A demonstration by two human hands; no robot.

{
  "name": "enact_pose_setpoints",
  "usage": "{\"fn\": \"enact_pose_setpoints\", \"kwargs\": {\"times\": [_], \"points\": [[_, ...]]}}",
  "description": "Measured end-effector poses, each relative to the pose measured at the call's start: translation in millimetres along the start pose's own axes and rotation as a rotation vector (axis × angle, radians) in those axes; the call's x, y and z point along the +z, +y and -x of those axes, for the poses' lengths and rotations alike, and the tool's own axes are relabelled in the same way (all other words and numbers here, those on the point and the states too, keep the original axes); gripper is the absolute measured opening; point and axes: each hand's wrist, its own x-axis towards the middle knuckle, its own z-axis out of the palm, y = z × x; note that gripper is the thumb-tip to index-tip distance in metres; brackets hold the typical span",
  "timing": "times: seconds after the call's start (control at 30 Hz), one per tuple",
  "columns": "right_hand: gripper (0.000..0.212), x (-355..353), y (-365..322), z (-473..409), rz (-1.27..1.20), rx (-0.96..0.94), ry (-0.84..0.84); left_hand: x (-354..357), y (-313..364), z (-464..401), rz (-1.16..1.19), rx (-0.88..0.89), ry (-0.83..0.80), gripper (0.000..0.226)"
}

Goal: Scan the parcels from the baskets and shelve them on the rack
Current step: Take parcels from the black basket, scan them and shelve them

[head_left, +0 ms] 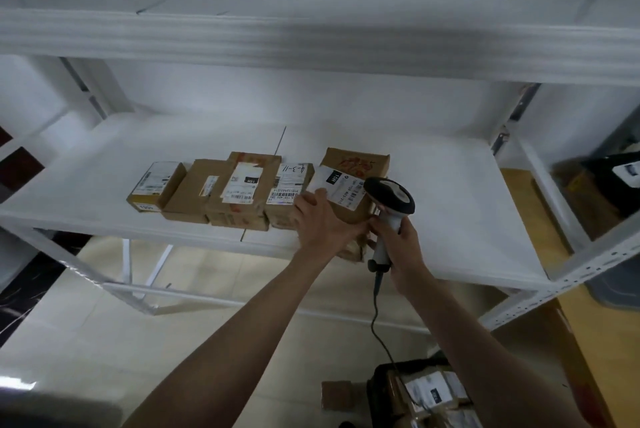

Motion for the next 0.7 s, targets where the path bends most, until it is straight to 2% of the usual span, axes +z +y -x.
{"fn": "enact_pose_setpoints", "kwargs": {"times": [0.17,0.33,0.4,0.57,0.7], "points": [[0.023,-3,13,-38,0.034,0.052,-0.006,21,-10,-17,-0.072,0.046,-0.034,0.113],[0.027,3,20,-67,0.064,0.12,-0.018,18,-37,-34,-0.078,0.066,0.041,0.071],[0.026,8,24,-74,0.082,0.123,-0.021,14,-46,-41,-0.145,0.076,0.086,0.064],[0.032,29,36,-77,0.055,0.092,-0.099,9,-63,-51,-0.232,0.059,0.085,0.074],[0.036,48,39,-80,0.063,0.085,-0.152,-1,-75,-59,-0.25,0.022,0.091,0.074]]}}
